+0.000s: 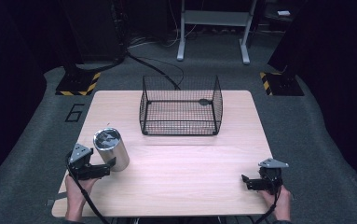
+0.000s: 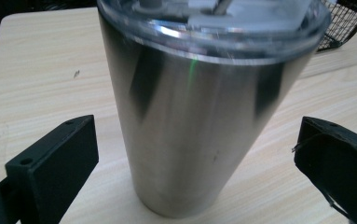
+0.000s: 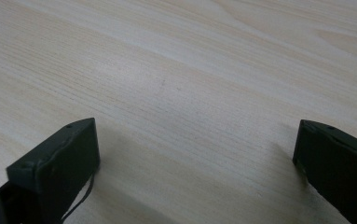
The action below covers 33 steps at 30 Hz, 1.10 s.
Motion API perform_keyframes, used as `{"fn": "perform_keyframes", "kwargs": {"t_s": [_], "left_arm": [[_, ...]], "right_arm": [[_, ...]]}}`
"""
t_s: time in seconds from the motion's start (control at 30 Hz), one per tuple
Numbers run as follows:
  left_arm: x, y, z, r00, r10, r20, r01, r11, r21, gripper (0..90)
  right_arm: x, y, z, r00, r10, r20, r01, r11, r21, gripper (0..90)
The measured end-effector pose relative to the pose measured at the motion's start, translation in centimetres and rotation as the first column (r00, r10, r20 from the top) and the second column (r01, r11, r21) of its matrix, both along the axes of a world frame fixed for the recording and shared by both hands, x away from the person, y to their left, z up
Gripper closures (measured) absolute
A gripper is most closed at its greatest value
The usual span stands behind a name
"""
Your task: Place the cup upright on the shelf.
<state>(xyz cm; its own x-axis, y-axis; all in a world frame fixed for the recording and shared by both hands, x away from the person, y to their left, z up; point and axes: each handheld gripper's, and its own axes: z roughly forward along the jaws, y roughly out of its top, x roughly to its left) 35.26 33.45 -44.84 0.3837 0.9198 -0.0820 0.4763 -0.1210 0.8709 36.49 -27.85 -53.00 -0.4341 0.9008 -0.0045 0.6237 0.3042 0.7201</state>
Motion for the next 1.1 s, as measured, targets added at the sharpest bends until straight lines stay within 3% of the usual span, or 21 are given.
{"fn": "perform_keyframes", "kwargs": {"t_s": [0.13,0.53,1.1], "left_arm": [[0.6,0.2,0.4,0.9998,-0.019,0.004,0.019,0.9996,-0.022,0.0],[2.3,-0.4,1.5,0.998,-0.06,0.022,0.06,0.998,-0.019,0.0],[3.4,-0.8,1.4,0.9968,-0.042,0.068,0.045,0.9975,-0.055,0.0]], "right_arm": [[0.0,0.0,0.0,1.0,0.001,0.0,-0.001,1.0,-0.001,0.0],[0.0,0.0,0.0,1.0,0.001,-0.001,-0.001,1.0,0.0,0.0],[0.0,0.0,0.0,1.0,0.002,-0.001,-0.002,1.0,-0.001,0.0]]}}
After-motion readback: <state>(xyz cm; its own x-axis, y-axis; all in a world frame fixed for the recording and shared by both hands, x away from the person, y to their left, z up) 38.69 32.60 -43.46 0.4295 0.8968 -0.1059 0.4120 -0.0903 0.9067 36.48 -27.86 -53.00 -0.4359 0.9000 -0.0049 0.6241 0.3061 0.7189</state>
